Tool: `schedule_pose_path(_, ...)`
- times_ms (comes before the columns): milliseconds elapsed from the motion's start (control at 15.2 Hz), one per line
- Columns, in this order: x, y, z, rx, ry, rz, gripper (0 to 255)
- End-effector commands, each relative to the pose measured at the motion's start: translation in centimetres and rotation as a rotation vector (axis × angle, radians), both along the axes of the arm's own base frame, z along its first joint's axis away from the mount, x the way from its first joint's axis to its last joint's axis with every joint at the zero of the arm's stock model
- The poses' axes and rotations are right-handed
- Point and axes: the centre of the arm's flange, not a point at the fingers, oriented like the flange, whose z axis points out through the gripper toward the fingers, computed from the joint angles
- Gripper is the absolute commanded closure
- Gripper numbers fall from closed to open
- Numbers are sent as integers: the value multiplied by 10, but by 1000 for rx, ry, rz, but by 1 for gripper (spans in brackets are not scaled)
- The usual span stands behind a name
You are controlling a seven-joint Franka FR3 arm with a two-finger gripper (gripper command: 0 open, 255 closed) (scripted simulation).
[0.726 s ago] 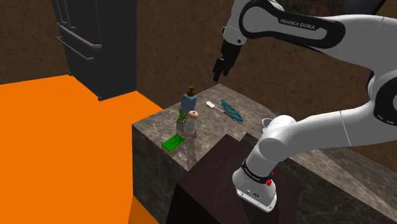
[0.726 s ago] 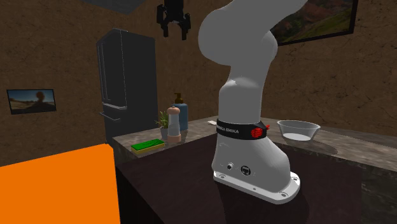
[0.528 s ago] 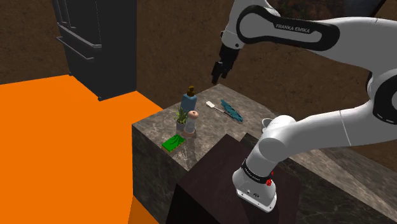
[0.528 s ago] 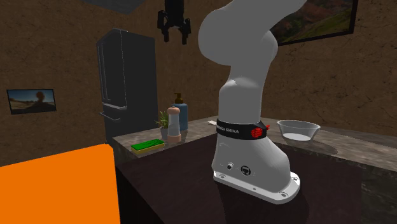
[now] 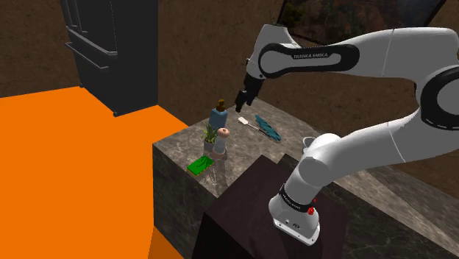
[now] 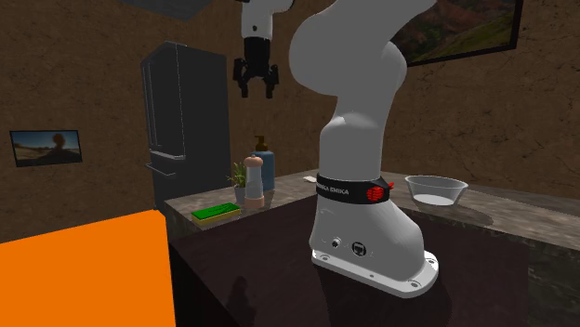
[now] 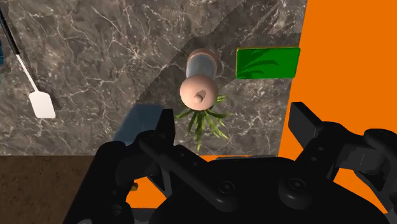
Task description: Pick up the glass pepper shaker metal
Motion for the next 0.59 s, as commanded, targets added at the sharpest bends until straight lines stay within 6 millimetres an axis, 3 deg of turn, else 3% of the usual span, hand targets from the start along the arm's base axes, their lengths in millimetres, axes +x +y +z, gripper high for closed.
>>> schedule_pose_path(0, 8, -6, -24, 6, -11, -4, 0)
schedule_pose_path(528, 40, -31, -121, 32, -44, -18, 0)
